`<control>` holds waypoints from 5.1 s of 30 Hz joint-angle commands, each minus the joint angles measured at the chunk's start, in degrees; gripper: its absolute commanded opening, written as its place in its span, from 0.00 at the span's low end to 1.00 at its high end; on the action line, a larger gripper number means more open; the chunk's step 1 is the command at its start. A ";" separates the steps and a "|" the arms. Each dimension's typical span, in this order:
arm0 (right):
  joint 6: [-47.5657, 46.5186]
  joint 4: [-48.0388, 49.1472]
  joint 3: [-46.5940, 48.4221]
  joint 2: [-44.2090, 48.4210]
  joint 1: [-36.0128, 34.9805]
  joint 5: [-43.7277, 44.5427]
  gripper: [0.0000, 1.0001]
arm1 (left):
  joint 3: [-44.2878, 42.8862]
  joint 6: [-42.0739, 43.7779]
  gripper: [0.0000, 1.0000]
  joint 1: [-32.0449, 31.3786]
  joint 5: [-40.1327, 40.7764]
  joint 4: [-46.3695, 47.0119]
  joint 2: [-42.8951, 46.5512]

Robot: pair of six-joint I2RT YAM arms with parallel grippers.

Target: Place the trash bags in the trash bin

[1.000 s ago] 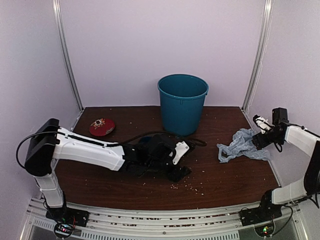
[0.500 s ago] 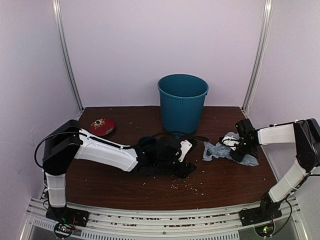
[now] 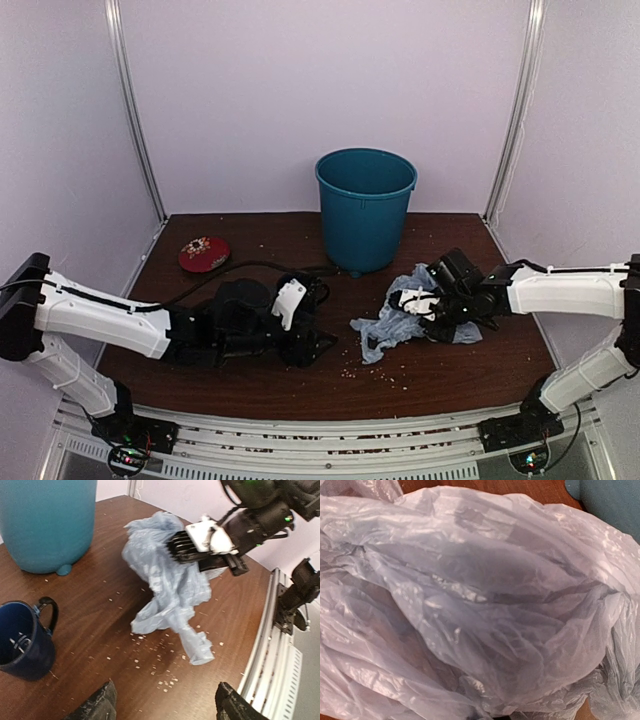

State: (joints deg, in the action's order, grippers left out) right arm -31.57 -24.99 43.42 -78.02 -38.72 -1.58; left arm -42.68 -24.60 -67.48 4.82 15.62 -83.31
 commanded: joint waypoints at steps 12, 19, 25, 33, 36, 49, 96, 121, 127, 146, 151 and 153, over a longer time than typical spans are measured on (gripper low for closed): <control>8.08 -6.47 6.46 3.63 8.58 -10.79 0.62 | -1.91 -12.43 0.71 -1.60 5.41 -0.71 -5.15; 2.43 -12.75 4.66 10.01 28.54 -15.04 0.73 | -7.22 -10.84 0.72 -1.31 6.23 -2.51 -10.79; 0.24 -13.24 0.16 9.33 32.38 -18.19 0.67 | -10.65 -10.93 0.72 0.12 2.95 -1.05 -15.95; -3.55 -12.03 -3.20 2.53 32.44 -21.27 0.67 | -11.81 -11.98 0.63 1.44 0.24 1.57 -20.37; -3.83 -11.24 -3.15 0.25 32.40 -22.45 0.66 | -12.59 -11.65 0.61 1.52 0.37 2.63 -21.68; -4.19 -16.66 2.72 4.67 34.70 -28.38 0.57 | -16.74 -9.61 0.04 2.23 0.98 4.14 -27.10; 14.50 -14.88 49.91 17.17 30.72 -15.03 0.00 | -52.43 21.61 0.00 -5.01 11.57 -25.67 -7.36; -2.26 -10.87 1.55 41.07 35.38 -23.29 0.00 | -24.27 15.60 0.00 -14.56 20.68 -16.35 -6.56; 10.55 -3.66 18.98 27.41 35.38 -22.13 0.00 | -50.45 21.07 0.00 -6.74 17.17 -23.01 -15.71; -5.03 -13.35 4.68 34.03 36.66 -15.53 0.00 | -19.54 13.50 0.00 -12.51 15.08 -15.36 -10.68; -1.57 -8.96 0.62 46.16 36.61 -24.16 0.00 | -19.83 10.56 0.00 -13.55 18.70 -16.46 -7.73; -1.71 -12.33 2.70 44.49 36.61 -25.78 0.00 | -19.08 10.95 0.00 -13.55 19.51 -14.52 -7.13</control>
State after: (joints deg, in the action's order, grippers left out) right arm -31.90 -38.72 39.90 -36.67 -2.24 -22.11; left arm -57.54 -10.79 -82.61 19.84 -9.98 -98.39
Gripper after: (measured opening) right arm 0.015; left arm 0.007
